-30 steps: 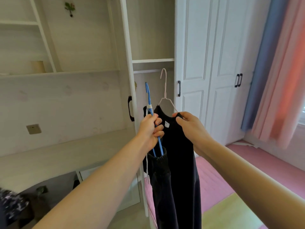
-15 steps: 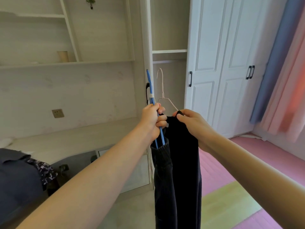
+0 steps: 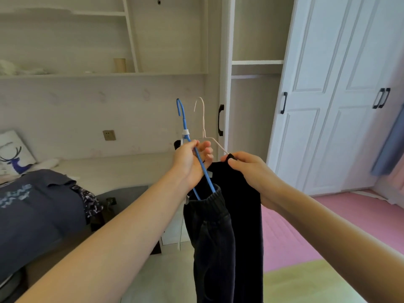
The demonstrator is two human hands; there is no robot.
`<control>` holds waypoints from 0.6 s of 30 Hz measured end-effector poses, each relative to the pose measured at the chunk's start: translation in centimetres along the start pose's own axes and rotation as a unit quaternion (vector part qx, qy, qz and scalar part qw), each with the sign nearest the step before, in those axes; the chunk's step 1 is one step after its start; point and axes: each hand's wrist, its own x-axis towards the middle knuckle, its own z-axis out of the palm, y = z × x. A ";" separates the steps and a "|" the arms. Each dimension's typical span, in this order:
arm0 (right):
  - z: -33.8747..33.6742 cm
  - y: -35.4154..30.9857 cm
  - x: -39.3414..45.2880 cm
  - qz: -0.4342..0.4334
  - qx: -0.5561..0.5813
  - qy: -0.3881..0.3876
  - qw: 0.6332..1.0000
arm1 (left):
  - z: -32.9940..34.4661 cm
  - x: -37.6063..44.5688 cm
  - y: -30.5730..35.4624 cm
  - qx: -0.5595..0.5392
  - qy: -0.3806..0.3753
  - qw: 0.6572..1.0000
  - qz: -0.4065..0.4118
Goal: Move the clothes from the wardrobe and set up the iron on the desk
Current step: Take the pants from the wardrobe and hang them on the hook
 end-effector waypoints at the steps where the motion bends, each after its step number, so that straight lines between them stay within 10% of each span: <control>1: 0.0 0.1 0.2 -0.003 0.002 -0.008 1.000 | -0.4 -0.1 0.1 -0.004 -0.003 1.000 0.000; 18: 2.3 -0.5 4.3 -0.055 0.031 -0.184 0.981 | -4.6 -2.4 4.4 -0.111 0.100 0.987 0.068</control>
